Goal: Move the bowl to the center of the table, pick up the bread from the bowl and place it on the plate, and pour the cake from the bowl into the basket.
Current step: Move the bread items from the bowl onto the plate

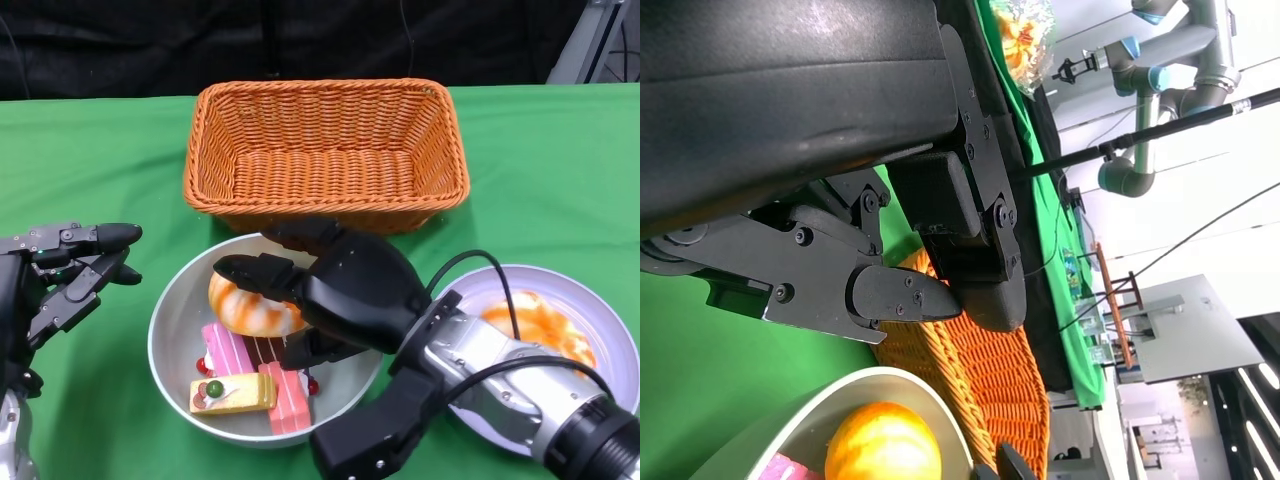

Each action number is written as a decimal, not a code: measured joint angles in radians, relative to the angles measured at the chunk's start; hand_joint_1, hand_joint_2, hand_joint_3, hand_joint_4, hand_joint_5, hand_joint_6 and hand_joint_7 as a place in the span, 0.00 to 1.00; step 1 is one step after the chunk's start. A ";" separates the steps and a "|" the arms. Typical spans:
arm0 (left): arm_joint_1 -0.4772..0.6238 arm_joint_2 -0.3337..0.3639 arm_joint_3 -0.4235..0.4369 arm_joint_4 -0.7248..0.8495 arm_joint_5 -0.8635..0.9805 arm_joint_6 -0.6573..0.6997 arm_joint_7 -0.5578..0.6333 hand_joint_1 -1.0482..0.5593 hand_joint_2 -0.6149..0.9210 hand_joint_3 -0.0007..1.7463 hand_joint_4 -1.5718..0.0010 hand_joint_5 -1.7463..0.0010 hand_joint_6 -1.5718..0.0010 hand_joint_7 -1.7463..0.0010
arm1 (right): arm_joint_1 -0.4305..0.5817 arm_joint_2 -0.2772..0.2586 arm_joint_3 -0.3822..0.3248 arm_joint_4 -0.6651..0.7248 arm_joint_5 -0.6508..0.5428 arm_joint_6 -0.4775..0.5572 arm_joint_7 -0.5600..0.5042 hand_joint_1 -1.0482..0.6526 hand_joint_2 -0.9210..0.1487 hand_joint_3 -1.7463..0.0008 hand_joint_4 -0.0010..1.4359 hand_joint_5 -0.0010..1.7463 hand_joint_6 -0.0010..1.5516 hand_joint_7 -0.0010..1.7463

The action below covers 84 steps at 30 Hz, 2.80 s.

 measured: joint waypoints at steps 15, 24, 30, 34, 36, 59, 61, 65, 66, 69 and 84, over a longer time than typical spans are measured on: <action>0.000 0.001 -0.008 0.000 0.058 -0.013 0.076 0.46 1.00 0.15 0.42 0.45 0.21 1.00 | -0.094 0.066 0.065 0.221 -0.038 0.059 -0.092 0.12 0.00 0.98 0.25 0.01 0.23 0.00; 0.000 0.001 -0.008 0.000 0.076 -0.016 0.093 0.46 1.00 0.09 0.46 0.39 0.21 0.99 | -0.122 0.088 0.081 0.300 -0.037 0.062 -0.168 0.18 0.00 0.99 0.39 0.04 0.32 0.02; 0.000 0.008 -0.008 0.000 0.094 -0.019 0.151 0.53 1.00 0.15 0.50 0.39 0.22 1.00 | -0.135 0.100 0.098 0.344 -0.037 0.061 -0.240 0.22 0.03 1.00 0.41 0.03 0.34 0.01; -0.001 0.013 -0.004 0.000 0.096 -0.016 0.162 0.57 1.00 0.20 0.50 0.40 0.21 0.99 | -0.148 0.110 0.102 0.381 -0.035 0.059 -0.268 0.24 0.04 1.00 0.42 0.03 0.35 0.01; -0.003 0.013 0.011 0.000 0.082 -0.007 0.167 0.58 1.00 0.21 0.49 0.41 0.21 0.99 | -0.157 0.117 0.103 0.403 -0.034 0.058 -0.275 0.26 0.03 1.00 0.43 0.03 0.37 0.02; -0.018 0.017 0.031 0.000 0.069 0.008 0.182 0.59 1.00 0.20 0.44 0.49 0.21 0.99 | -0.227 0.137 0.110 0.542 -0.007 -0.067 -0.450 0.44 0.07 1.00 0.54 0.76 0.78 0.04; -0.018 0.017 0.031 -0.001 0.069 0.008 0.182 0.59 1.00 0.20 0.44 0.49 0.21 0.99 | -0.227 0.129 0.105 0.542 0.002 -0.108 -0.469 0.45 0.07 1.00 0.51 0.82 0.79 0.05; -0.018 0.017 0.031 -0.001 0.070 0.008 0.182 0.59 1.00 0.19 0.45 0.49 0.21 0.99 | -0.227 0.107 0.091 0.542 0.019 -0.174 -0.498 0.44 0.06 1.00 0.49 0.81 0.77 0.05; -0.018 0.017 0.031 -0.001 0.071 0.008 0.182 0.59 1.00 0.19 0.45 0.49 0.21 0.99 | -0.227 0.103 0.084 0.542 0.027 -0.186 -0.501 0.43 0.07 1.00 0.50 0.78 0.76 0.05; -0.018 0.017 0.031 -0.001 0.071 0.008 0.182 0.60 1.00 0.20 0.45 0.49 0.21 0.99 | -0.227 0.092 0.060 0.534 0.037 -0.211 -0.532 0.42 0.09 1.00 0.53 0.74 0.77 0.05; -0.018 0.018 0.031 0.000 0.071 0.008 0.181 0.59 1.00 0.20 0.45 0.47 0.21 0.99 | -0.189 0.055 -0.114 0.403 0.240 -0.416 -0.447 0.50 0.05 1.00 0.64 0.55 0.78 0.02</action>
